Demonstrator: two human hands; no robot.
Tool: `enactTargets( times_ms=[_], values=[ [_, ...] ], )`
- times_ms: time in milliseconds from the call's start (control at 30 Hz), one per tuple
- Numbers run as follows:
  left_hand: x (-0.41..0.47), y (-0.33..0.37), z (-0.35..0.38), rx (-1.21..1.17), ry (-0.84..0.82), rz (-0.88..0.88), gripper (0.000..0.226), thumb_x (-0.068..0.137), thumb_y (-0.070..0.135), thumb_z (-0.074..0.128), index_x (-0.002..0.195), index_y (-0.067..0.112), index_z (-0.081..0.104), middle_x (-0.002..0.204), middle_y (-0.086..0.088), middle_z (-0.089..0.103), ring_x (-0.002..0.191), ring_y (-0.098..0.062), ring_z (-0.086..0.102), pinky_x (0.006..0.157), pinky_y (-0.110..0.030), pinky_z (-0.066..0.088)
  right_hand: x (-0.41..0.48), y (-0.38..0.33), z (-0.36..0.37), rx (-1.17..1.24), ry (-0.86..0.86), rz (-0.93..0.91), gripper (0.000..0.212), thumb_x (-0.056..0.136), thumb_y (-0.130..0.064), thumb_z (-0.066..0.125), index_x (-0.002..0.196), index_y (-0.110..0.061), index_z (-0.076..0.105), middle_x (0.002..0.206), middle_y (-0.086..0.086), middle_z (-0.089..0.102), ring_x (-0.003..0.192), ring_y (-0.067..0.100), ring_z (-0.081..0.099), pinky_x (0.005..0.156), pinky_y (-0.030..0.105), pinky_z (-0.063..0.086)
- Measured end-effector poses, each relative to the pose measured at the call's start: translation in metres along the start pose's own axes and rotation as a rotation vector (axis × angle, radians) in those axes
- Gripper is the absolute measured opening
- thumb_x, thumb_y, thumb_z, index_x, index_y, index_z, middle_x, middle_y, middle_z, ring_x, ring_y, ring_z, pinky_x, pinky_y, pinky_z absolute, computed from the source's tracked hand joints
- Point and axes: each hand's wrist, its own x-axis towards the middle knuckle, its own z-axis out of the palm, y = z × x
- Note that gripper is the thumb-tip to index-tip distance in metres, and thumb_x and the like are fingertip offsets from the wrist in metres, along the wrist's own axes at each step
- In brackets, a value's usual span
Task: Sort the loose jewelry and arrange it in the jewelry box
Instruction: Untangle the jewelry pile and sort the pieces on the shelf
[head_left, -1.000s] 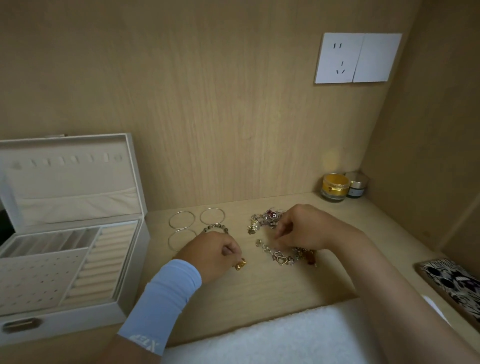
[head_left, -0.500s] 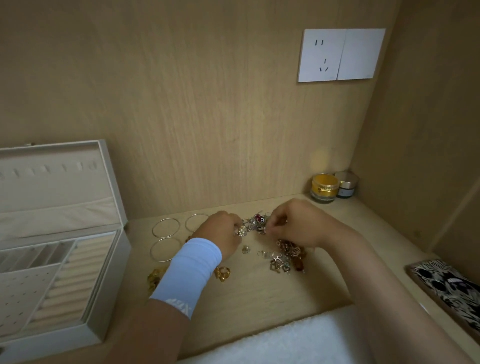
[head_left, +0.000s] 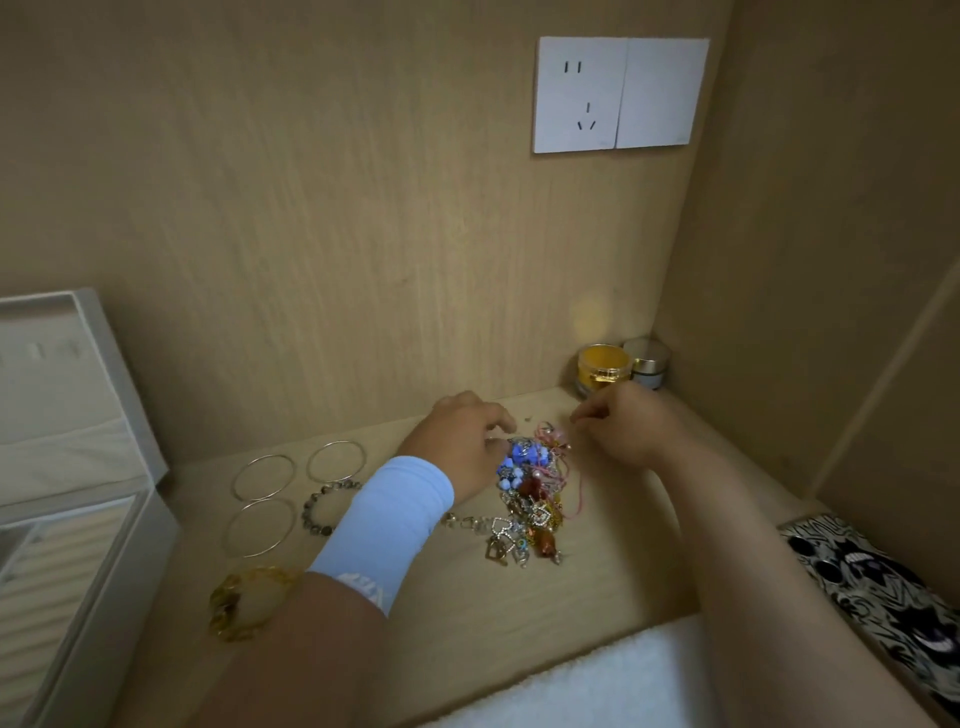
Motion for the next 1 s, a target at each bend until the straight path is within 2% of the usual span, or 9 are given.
enactTargets(
  times_ms=[100,200,433,533,667,767,867,933,1000],
  values=[
    [0.010,0.014,0.019,0.060,-0.121,0.053,0.033,0.093,0.043,0.059,0.126,0.040,0.062,0.134,0.008,0.050,0.130,-0.016,0.035,0.111,-0.036,0.031,0.002,0.001,-0.002,0.000,-0.042,0.020,0.010,0.089,-0.032,0.069,0.080,-0.031,0.073,0.094,-0.005,0.074,0.085,0.011,0.064,0.073,0.029,0.051],
    [0.010,0.012,0.027,0.093,-0.125,0.033,0.035,0.093,0.046,0.057,0.128,0.043,0.059,0.134,0.010,0.051,0.129,-0.018,0.037,0.110,-0.038,0.033,0.000,-0.001,0.000,-0.018,-0.126,0.019,0.012,0.078,-0.038,0.078,0.070,-0.032,0.073,0.081,-0.008,0.073,0.083,0.011,0.066,0.076,0.034,0.056],
    [-0.002,-0.010,0.007,0.106,-0.143,-0.017,0.030,0.091,0.043,0.061,0.121,0.039,0.063,0.119,0.008,0.057,0.116,-0.016,0.049,0.103,-0.038,0.042,0.000,-0.012,0.006,-0.038,-0.160,0.007,0.012,0.076,-0.033,0.081,0.084,-0.024,0.080,0.087,-0.006,0.074,0.088,0.012,0.067,0.085,0.039,0.058],
    [-0.002,-0.016,0.000,0.026,-0.151,-0.042,0.024,0.091,0.041,0.063,0.114,0.038,0.067,0.114,0.009,0.058,0.109,-0.014,0.055,0.100,-0.034,0.045,-0.001,-0.019,0.006,-0.011,-0.131,0.027,0.018,0.085,-0.037,0.071,0.098,-0.025,0.076,0.103,-0.004,0.073,0.099,0.015,0.065,0.093,0.040,0.055],
    [0.001,-0.017,0.003,0.096,-0.082,-0.052,0.037,0.095,0.044,0.055,0.131,0.037,0.057,0.134,0.006,0.051,0.128,-0.018,0.041,0.109,-0.038,0.035,0.000,-0.030,0.015,-0.006,-0.111,-0.007,0.041,0.090,-0.016,0.053,0.128,-0.023,0.066,0.129,-0.001,0.065,0.118,0.018,0.060,0.101,0.035,0.050],
    [0.000,-0.021,0.003,0.151,-0.134,-0.102,0.046,0.093,0.051,0.054,0.138,0.039,0.052,0.140,0.006,0.046,0.135,-0.020,0.033,0.112,-0.039,0.031,0.001,-0.038,0.024,0.046,-0.170,-0.074,0.035,0.088,-0.007,0.052,0.105,-0.027,0.075,0.114,-0.004,0.072,0.106,0.013,0.064,0.094,0.031,0.052],
    [-0.002,-0.026,-0.003,0.068,-0.186,-0.095,0.034,0.090,0.047,0.061,0.123,0.039,0.065,0.127,0.004,0.054,0.125,-0.018,0.045,0.107,-0.035,0.037,0.001,-0.043,0.025,0.116,-0.155,-0.118,0.036,0.087,0.000,0.053,0.084,-0.029,0.072,0.092,-0.010,0.071,0.092,0.009,0.064,0.081,0.023,0.051],
    [-0.005,-0.030,-0.011,-0.053,-0.188,-0.111,0.025,0.090,0.042,0.063,0.114,0.037,0.070,0.117,0.010,0.060,0.112,-0.010,0.055,0.099,-0.027,0.042,0.004,-0.043,0.025,0.142,-0.019,-0.113,0.030,0.087,-0.003,0.053,0.087,-0.028,0.070,0.087,-0.013,0.065,0.090,0.010,0.062,0.077,0.024,0.048],
    [-0.006,-0.036,-0.017,-0.163,-0.158,-0.129,0.021,0.092,0.038,0.063,0.111,0.035,0.070,0.111,0.015,0.063,0.103,-0.004,0.058,0.095,-0.022,0.043,0.011,-0.046,0.025,0.071,0.075,-0.134,0.032,0.093,-0.007,0.049,0.106,-0.026,0.071,0.101,-0.009,0.063,0.100,0.013,0.059,0.083,0.025,0.046]
  ],
)
